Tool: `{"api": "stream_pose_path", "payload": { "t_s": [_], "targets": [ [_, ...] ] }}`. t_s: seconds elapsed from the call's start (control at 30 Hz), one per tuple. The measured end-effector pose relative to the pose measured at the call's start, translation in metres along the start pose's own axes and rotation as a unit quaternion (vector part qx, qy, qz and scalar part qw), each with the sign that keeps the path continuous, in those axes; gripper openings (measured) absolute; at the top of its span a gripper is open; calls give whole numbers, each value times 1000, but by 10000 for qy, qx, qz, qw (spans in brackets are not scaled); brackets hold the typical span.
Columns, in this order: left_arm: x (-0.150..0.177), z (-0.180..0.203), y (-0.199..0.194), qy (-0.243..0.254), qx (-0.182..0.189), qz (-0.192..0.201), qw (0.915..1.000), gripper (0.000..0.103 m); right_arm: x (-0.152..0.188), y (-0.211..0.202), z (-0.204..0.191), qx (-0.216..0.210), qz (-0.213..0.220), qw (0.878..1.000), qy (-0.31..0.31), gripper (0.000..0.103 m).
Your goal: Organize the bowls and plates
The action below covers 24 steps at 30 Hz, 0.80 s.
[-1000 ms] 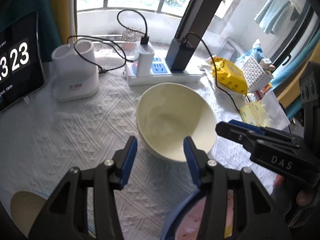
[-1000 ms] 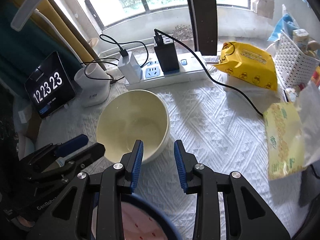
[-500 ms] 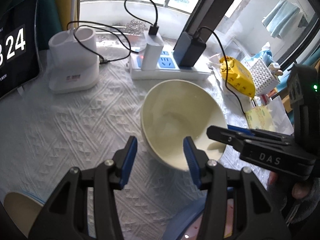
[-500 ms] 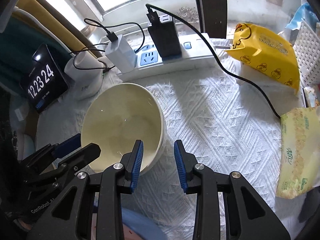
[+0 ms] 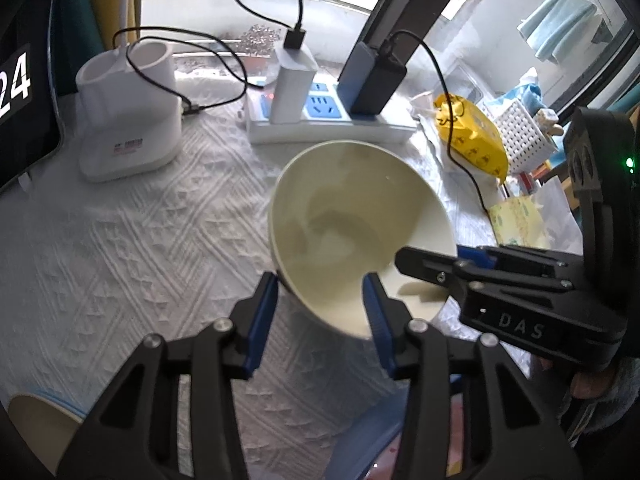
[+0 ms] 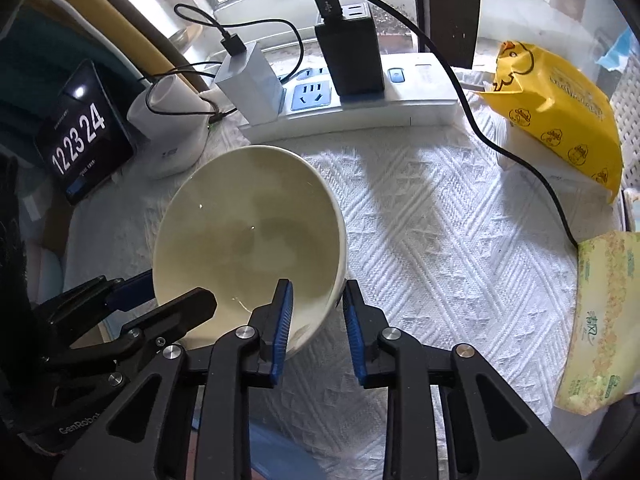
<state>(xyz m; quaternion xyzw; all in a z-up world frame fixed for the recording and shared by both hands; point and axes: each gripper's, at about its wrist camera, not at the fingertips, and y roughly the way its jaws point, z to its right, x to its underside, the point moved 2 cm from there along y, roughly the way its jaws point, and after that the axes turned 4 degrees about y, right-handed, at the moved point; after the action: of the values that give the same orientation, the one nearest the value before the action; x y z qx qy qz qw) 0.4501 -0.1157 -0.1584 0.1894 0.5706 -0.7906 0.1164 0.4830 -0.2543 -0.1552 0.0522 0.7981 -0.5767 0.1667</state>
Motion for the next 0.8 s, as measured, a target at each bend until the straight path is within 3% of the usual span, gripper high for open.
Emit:
{"api": "stream_pose_path", "payload": {
  "t_s": [0.47, 0.8],
  "targets": [
    [3, 5, -11, 194, -30, 223, 9996, 43, 1, -9, -1, 57, 258, 9996, -89, 27],
    [5, 18, -35, 334, 64, 502, 9982, 43, 7, -38, -2, 104, 515, 9985, -126, 27]
  ]
}}
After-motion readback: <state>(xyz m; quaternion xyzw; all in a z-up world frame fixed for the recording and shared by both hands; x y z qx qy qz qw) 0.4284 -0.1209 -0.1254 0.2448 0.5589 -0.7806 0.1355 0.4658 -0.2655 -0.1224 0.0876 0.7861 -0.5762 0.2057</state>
